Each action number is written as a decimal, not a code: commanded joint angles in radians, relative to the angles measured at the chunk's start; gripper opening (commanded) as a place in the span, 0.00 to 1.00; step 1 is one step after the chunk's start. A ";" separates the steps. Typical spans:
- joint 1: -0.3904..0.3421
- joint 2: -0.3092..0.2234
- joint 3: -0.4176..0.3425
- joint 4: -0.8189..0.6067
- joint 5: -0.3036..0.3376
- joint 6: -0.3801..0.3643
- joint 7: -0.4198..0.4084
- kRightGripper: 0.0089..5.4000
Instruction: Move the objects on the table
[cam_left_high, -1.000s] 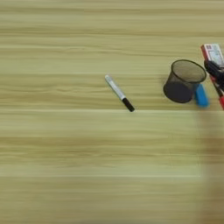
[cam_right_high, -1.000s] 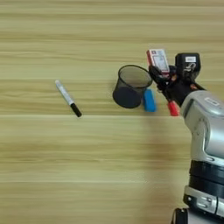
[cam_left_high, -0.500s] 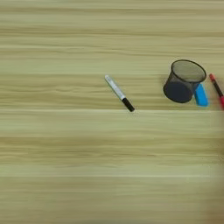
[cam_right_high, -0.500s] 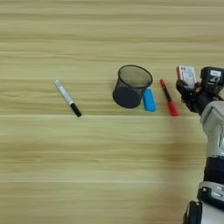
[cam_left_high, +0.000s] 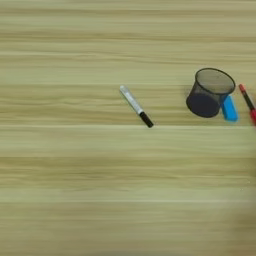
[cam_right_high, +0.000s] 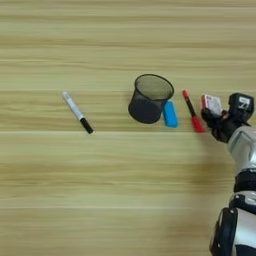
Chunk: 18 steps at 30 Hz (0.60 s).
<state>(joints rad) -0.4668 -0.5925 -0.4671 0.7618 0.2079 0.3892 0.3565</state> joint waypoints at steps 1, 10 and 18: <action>-0.099 -0.080 0.015 0.022 -0.012 -0.074 -0.002 0.39; -0.132 -0.096 0.033 0.144 -0.020 -0.131 0.000 0.39; -0.150 -0.104 0.045 0.202 -0.019 -0.156 0.005 0.39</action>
<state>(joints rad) -0.5332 -0.6279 -0.4274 0.9995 0.1898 0.2733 0.3603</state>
